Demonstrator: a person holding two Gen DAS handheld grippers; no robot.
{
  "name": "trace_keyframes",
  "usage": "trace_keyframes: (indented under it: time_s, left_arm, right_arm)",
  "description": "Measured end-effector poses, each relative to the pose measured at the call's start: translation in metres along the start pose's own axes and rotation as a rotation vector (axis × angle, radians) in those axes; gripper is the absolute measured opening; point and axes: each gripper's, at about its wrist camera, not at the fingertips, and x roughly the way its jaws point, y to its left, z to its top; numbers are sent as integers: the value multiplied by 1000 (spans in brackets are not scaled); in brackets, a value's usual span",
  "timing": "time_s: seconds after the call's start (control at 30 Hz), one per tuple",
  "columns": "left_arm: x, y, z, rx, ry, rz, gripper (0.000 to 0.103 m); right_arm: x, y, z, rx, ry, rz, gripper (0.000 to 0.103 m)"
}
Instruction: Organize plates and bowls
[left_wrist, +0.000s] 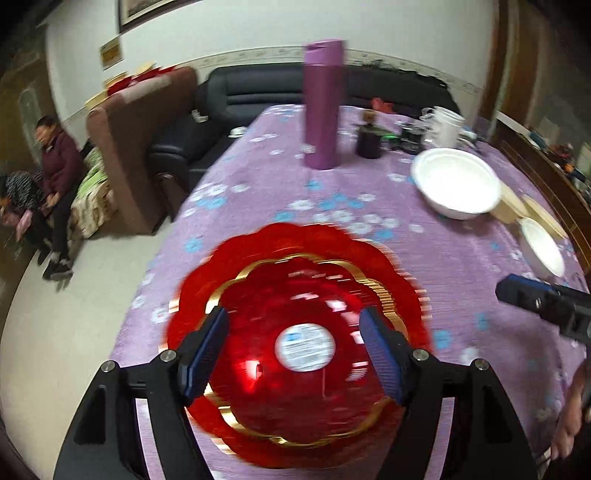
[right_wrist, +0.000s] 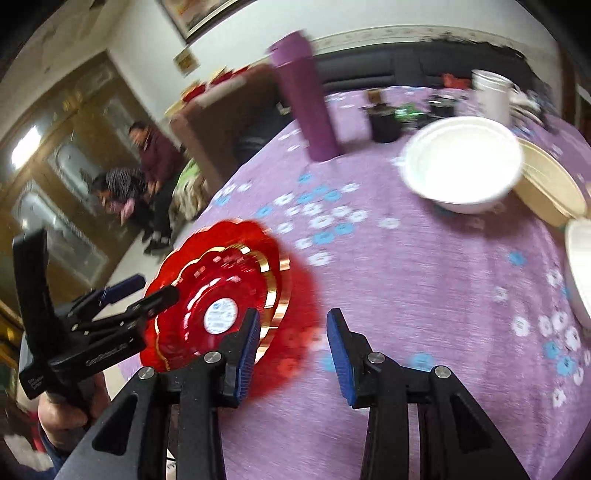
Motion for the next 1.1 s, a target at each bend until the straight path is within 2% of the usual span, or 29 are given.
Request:
trace_keyframes:
  time_s: [0.27,0.47,0.6,0.67,0.83,0.9,1.0,1.07,1.1]
  left_arm:
    - [7,-106,20,171,19,-133,73]
    - [32,-193,41,252,75,-284,72]
    - [52,-233,56,245,121,-348,71]
    - [62,-250,63,244,135,-371,65]
    - [87,-275,80,234,136,-359,62]
    - [98,-287,81,251,149,-351,53]
    - [107,-303,79,285,161,-376,41]
    - [109,-314,75,311,143,-377,20]
    - [109,-317,75,315,143,-392,15]
  right_arm:
    - [-74,-109,-5,246,-161,-42,41]
    - [-129,-195,-21,437,-285,-127,40]
    - [-146,-236,-32,529,-309,-166,40]
    - [-150,-254,-36,566,-312,-169,40]
    - [-143,-276,-35,592,-293,-177,40]
    - [-139,-279,-37,594,-282,-179,40]
    - [-129,-283,-34,590,-270,-176,39]
    - [-125,-285,-33,578,-265,-183,29]
    - [-123,-285,-33,574,-260,-191,26]
